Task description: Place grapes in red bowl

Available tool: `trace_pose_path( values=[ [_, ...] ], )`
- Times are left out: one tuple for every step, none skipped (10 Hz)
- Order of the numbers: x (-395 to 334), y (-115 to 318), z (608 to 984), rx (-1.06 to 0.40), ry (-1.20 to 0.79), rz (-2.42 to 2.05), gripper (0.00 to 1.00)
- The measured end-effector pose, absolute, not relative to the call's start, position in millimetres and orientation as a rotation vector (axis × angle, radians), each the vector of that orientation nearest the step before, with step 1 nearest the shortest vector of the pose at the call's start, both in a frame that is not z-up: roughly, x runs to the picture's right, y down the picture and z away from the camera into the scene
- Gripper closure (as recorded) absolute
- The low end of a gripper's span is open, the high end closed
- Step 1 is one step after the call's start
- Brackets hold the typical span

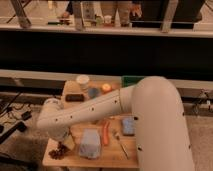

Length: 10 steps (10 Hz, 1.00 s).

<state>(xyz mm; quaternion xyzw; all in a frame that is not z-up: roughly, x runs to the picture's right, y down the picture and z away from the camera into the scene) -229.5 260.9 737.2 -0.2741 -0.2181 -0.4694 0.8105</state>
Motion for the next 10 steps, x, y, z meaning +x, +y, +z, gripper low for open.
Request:
trace_pose_path(
  values=[
    [-228,262,740,-0.587,-0.472,-0.999,0.2],
    [-227,263,743,-0.591,-0.476,-0.995,0.2],
    [-225,263,746,-0.596,-0.477,-0.99,0.2],
    [-223,263,749,-0.6,-0.478,-0.986,0.2],
    [-222,263,751,-0.603,-0.478,-0.985,0.2],
    [-221,263,753,-0.605,-0.478,-0.985,0.2],
    [-220,264,755,-0.61,-0.48,-0.985,0.2],
    [-220,264,756,-0.612,-0.482,-0.986,0.2],
    [-219,265,757,-0.615,-0.486,-0.991,0.21],
    [-218,266,758,-0.618,-0.491,-0.995,0.28]
  ],
)
